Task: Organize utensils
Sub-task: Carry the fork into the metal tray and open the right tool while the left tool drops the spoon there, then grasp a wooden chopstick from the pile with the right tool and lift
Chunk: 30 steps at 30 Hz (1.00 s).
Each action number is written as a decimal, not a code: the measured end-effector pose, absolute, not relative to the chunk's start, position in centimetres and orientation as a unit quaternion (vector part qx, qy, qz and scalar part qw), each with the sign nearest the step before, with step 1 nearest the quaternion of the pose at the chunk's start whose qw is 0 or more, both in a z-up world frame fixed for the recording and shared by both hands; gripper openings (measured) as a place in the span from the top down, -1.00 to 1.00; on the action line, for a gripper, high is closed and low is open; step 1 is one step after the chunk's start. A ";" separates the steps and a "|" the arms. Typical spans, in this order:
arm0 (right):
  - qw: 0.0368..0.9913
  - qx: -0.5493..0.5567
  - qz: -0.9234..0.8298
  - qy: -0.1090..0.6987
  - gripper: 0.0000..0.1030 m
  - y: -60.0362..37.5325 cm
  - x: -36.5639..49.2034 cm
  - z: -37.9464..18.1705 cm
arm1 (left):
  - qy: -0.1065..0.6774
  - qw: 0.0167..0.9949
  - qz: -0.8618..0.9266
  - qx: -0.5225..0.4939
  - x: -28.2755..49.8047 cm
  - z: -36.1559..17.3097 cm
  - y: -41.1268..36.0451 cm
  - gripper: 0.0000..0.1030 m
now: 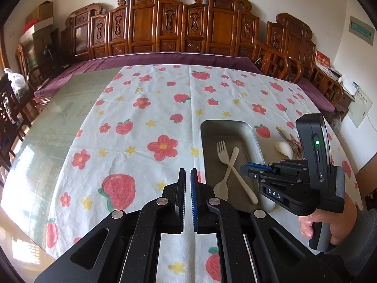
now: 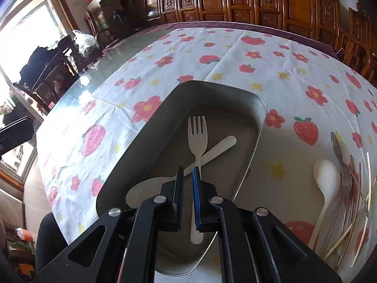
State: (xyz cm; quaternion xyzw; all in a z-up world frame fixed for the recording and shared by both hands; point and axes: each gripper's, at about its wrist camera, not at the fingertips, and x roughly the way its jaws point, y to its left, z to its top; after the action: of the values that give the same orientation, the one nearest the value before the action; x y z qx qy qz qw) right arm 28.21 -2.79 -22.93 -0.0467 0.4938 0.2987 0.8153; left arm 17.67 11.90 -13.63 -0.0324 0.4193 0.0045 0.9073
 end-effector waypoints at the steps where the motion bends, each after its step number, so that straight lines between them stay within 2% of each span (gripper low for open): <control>1: 0.817 -0.044 0.300 0.492 0.82 -3.1 28.1 -22.6 | 0.419 0.908 0.004 -0.032 17.7 -13.5 11.7 0.93; 5: 0.825 -0.037 0.303 0.475 0.82 -4.8 27.3 -21.1 | 0.418 0.908 -0.001 -0.030 17.5 -13.3 10.8 0.91; 10: 0.839 -0.033 0.297 0.454 0.82 -8.2 25.9 -18.7 | 0.418 0.908 -0.010 -0.023 17.5 -13.2 9.0 0.74; 15: 0.854 -0.037 0.283 0.435 0.82 -12.3 23.8 -17.0 | 0.419 0.908 -0.022 -0.023 17.6 -13.2 7.2 0.36; 21: 0.864 -0.045 0.248 0.436 0.82 -17.5 21.8 -17.3 | 0.428 0.903 -0.043 -0.017 18.2 -13.9 4.4 0.07; 25: 0.868 -0.047 0.223 0.441 0.82 -20.2 21.7 -18.1 | 0.434 0.899 -0.059 -0.011 18.8 -14.4 2.2 0.05; 30: 0.872 -0.052 0.191 0.448 0.69 -23.5 21.8 -19.3 | 0.441 0.895 -0.073 -0.001 19.3 -15.0 -0.2 0.05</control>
State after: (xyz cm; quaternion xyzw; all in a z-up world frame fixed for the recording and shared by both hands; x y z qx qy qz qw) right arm 21.78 -23.52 -19.27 -0.0520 0.4479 0.1913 0.8718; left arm 19.28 -0.20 -14.97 -0.0011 0.4409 -0.0732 0.8946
